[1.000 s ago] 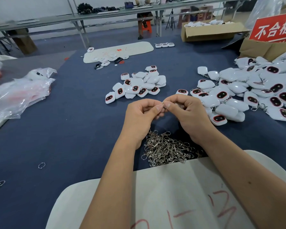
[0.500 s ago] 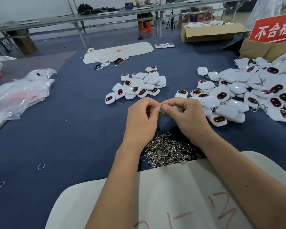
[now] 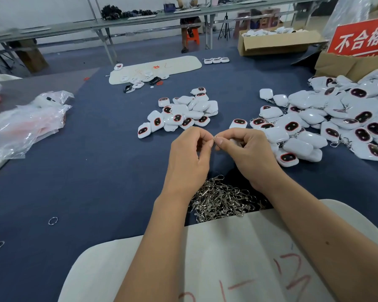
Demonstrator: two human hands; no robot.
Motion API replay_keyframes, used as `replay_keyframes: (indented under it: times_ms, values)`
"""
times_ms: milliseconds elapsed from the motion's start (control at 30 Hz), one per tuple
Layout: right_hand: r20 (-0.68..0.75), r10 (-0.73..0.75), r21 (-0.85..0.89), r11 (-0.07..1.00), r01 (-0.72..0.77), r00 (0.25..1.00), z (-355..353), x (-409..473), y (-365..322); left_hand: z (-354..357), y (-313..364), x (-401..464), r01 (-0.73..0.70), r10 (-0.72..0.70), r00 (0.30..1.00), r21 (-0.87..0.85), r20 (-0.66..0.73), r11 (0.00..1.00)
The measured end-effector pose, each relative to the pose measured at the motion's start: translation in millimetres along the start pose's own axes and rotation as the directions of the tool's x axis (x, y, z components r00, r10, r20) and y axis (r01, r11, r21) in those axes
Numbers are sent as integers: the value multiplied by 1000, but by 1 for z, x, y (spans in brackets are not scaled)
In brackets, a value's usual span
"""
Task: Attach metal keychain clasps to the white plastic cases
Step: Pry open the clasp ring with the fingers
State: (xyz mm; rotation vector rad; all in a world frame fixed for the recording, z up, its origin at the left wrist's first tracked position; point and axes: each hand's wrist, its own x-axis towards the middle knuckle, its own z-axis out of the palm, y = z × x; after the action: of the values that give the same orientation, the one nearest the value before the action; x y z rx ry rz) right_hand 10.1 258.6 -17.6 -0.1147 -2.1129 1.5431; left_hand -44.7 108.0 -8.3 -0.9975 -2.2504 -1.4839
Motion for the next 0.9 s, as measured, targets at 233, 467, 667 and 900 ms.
replay_keyframes:
  times_ms: [233,467,667,900]
  values:
    - [-36,-194,-314,933,173,980,7,-4,-6,-4,-5,-1,72,-72,997,19,34,997]
    - [94,-401,-604,705,372,911,-2,-2,-3,-3,-6,-3,177,-178,982,18,70,984]
    - [68,-115,-207,970,127,991,-4,3,2,-2,0,0,207,-205,978,-48,41,977]
    - [117,-47,-38,998,51,992,-7,2,0,-1,2,0,145,-144,989,-56,7,988]
